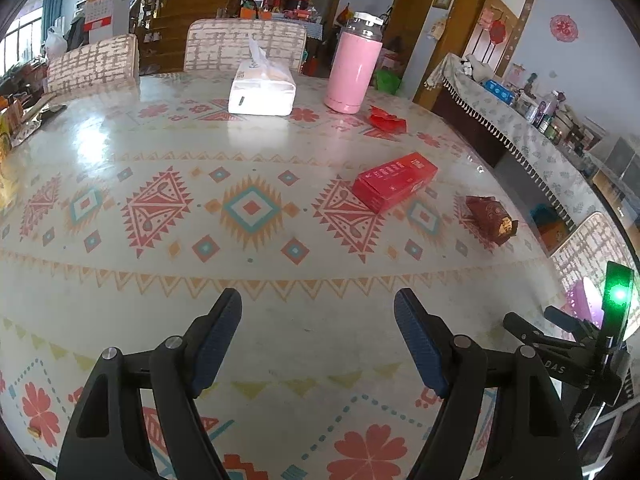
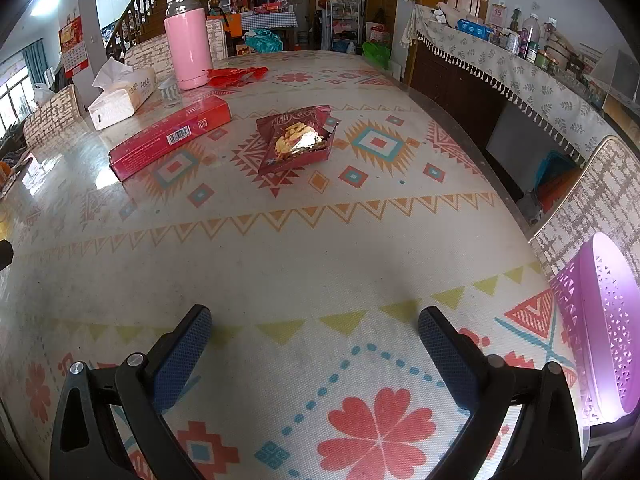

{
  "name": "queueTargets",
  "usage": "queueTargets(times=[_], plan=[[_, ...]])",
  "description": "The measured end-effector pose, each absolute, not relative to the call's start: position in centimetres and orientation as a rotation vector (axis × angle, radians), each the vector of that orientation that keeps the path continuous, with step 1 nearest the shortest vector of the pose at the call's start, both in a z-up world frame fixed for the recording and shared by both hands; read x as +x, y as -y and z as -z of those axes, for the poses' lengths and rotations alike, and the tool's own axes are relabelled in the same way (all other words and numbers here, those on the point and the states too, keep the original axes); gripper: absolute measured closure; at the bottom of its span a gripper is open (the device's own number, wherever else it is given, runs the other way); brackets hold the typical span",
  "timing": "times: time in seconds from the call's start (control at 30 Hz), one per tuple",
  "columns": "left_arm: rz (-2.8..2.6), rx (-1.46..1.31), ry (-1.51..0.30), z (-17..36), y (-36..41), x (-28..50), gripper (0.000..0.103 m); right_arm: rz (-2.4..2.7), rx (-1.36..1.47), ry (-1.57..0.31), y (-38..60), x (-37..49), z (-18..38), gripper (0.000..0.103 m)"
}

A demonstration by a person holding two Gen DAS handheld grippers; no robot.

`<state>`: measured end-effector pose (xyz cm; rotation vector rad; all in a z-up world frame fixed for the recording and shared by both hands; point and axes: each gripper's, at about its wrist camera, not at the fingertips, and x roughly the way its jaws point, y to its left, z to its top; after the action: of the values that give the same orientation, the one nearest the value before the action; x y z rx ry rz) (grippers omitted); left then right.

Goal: Collect trash
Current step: 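Move both grippers back over the table toward the remaining trash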

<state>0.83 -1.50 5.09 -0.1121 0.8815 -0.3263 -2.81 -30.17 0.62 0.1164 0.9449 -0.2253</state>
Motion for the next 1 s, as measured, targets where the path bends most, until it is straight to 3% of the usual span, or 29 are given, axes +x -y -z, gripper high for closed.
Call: queueTargets(times=[0.53,0.73,1.0], plan=[[0.271,-0.035,-0.872,-4.6,2.4,0.4,0.025,0.225,0.116,-0.945,30.1,-2.8,-0.7,0.000],[0.239,0.035,-0.899,-3.8,3.0,1.0,0.019,0.225,0.118,-0.945,30.1,-2.8,-0.6,0.000],[0.238,-0.001,-0.946,-3.5,2.4,1.5,0.019,0.150,0.099,-1.053,30.1,-3.2,-1.0,0.000]])
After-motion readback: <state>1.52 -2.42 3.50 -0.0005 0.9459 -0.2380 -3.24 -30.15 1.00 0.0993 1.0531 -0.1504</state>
